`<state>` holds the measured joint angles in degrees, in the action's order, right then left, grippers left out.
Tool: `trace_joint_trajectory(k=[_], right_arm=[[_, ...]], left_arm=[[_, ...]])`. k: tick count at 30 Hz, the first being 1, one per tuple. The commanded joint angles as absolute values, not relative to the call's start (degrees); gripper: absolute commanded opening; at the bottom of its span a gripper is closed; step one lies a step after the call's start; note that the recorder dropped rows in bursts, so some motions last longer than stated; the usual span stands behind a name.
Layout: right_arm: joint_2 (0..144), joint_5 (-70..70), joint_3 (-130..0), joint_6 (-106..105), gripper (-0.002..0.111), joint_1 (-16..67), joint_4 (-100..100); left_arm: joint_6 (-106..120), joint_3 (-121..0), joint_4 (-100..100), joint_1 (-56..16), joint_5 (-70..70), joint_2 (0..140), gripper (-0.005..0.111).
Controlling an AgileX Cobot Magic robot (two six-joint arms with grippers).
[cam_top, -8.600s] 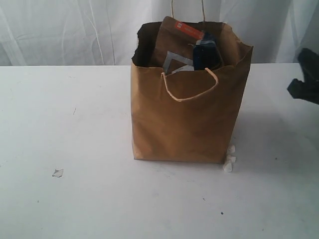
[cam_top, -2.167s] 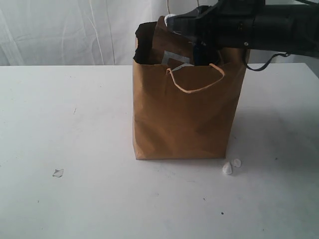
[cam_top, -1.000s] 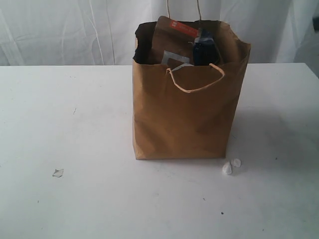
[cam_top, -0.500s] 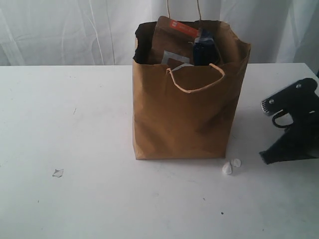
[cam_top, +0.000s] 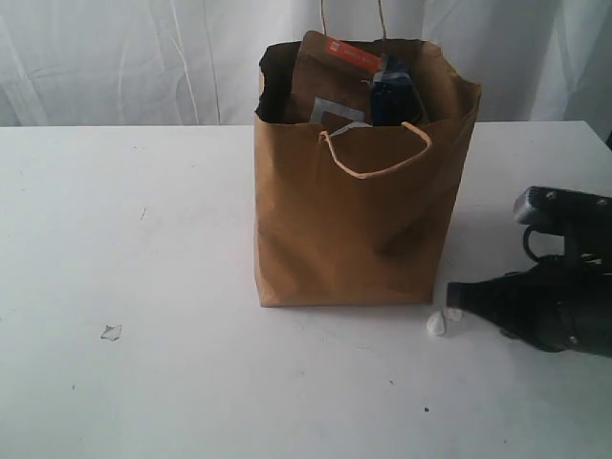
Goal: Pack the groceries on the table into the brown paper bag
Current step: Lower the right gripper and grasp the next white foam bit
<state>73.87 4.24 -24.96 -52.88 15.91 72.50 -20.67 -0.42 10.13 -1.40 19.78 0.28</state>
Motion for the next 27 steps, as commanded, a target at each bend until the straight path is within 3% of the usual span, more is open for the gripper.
trace_joint_trajectory(k=[1,9,15,18,22,24,27], right_arm=[[71.46,21.69,-25.28,-57.07,0.0,15.94,60.98],[72.94,46.45,-39.53,-25.31,0.0,15.94,5.57],[77.83,42.19,-45.5,-32.47,0.002,15.94,0.83],[79.73,38.61,-45.5,-38.72,0.018,15.94,-1.13],[84.47,37.92,-45.5,-40.84,0.052,15.94,-1.13],[87.14,35.46,-45.5,-40.84,0.057,15.94,-1.13],[89.76,29.23,-45.5,-39.8,0.056,15.94,-1.13]], left_arm=[[-20.72,0.0,10.11,-1.74,21.99,0.0,0.0],[-20.72,0.0,10.11,-1.74,21.99,0.0,0.0],[-20.72,0.0,10.11,-1.74,21.99,0.0,0.0],[-20.72,0.0,10.11,-1.74,21.99,0.0,0.0],[-20.72,0.0,10.11,-1.74,21.99,0.0,0.0],[-20.72,0.0,10.11,-1.74,21.99,0.0,0.0],[-20.72,0.0,10.11,-1.74,21.99,0.0,0.0]])
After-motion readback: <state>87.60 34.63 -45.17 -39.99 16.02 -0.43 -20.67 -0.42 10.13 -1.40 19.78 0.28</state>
